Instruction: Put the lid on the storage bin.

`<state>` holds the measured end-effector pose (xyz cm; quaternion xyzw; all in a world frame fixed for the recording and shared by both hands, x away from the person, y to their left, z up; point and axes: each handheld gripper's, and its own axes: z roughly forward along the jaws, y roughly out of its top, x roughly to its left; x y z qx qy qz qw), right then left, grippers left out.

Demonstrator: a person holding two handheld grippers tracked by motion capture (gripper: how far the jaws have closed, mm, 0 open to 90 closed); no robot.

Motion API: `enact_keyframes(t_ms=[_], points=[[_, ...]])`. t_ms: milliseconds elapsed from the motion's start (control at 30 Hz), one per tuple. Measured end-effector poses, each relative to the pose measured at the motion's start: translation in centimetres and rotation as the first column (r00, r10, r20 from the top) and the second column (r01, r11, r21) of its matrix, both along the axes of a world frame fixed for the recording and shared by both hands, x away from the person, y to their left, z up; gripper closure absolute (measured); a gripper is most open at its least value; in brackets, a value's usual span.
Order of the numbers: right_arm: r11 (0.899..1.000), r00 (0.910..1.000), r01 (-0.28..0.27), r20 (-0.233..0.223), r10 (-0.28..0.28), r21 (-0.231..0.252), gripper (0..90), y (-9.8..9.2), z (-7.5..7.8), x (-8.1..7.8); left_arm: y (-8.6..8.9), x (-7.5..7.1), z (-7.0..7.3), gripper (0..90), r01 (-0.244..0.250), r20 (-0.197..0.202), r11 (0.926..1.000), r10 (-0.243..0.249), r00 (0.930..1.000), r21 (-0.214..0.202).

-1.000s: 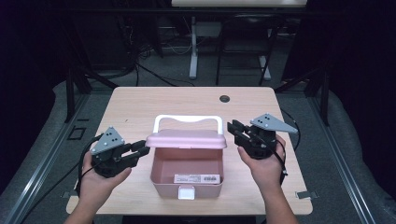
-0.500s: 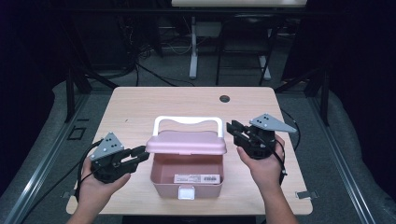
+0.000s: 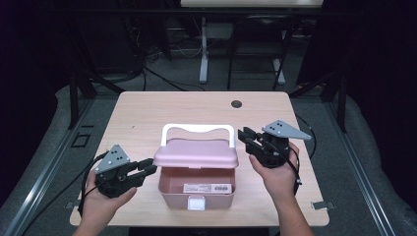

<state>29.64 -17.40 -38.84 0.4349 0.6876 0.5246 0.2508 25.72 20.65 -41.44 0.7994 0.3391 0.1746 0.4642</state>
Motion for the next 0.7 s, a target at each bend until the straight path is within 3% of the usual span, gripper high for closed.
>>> enact_keyframes(t_ms=[700], points=[[1.0, 1.0, -0.001, -0.004, 0.001, -0.003, 74.3, 0.14, -0.21, 0.03, 0.04, -0.41, -0.91, 73.5, 0.003, -0.02, 1.0, -0.003, 0.9998, 0.008]])
